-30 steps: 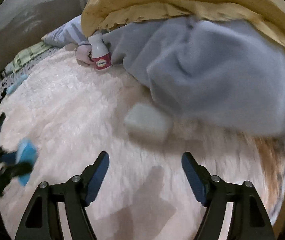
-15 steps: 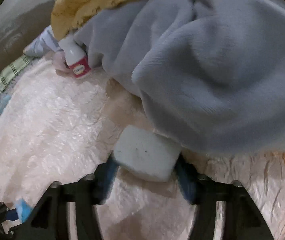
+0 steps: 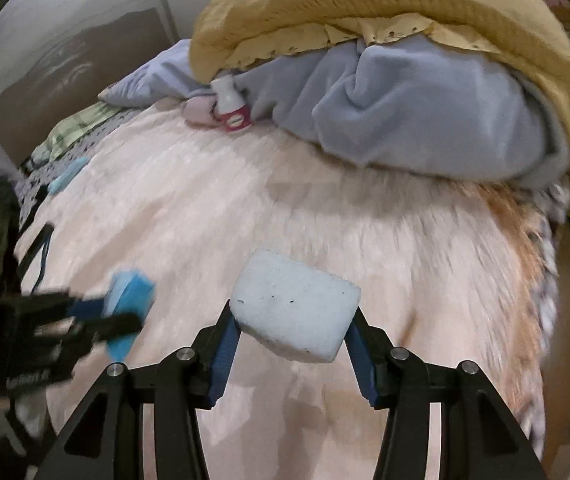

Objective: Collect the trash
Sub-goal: 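Lift the packet and foam block and carry both over the white bucket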

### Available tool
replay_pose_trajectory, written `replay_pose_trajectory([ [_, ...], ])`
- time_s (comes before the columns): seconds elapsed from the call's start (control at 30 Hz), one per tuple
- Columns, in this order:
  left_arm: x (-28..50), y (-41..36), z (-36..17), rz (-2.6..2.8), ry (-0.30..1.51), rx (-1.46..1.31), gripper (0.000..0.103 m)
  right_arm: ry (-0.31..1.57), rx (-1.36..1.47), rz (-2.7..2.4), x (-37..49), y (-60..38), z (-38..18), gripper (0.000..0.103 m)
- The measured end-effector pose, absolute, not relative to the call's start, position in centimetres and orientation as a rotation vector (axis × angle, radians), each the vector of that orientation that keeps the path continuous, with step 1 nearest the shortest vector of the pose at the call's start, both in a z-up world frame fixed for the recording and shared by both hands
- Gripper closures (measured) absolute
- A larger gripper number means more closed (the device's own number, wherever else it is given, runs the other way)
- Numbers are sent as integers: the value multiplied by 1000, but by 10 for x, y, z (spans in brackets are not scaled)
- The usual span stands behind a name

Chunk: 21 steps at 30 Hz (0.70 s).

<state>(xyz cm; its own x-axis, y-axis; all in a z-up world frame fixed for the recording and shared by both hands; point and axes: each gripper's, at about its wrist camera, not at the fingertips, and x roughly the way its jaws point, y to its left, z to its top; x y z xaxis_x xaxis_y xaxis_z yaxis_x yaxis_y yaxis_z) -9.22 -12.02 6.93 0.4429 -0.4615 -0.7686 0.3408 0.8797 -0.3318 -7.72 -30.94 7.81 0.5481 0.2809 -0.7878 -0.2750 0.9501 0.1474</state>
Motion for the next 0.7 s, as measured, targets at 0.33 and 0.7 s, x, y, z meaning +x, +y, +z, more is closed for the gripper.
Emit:
replay_pose_trajectory([
  [0.33,-125,-155,87,-518,962,-53,77,906,44,279,-154,-336,82,52],
  [0.7,-145,-190,105,-552,925,20,77,875,74,209,-205,-365,91,51],
])
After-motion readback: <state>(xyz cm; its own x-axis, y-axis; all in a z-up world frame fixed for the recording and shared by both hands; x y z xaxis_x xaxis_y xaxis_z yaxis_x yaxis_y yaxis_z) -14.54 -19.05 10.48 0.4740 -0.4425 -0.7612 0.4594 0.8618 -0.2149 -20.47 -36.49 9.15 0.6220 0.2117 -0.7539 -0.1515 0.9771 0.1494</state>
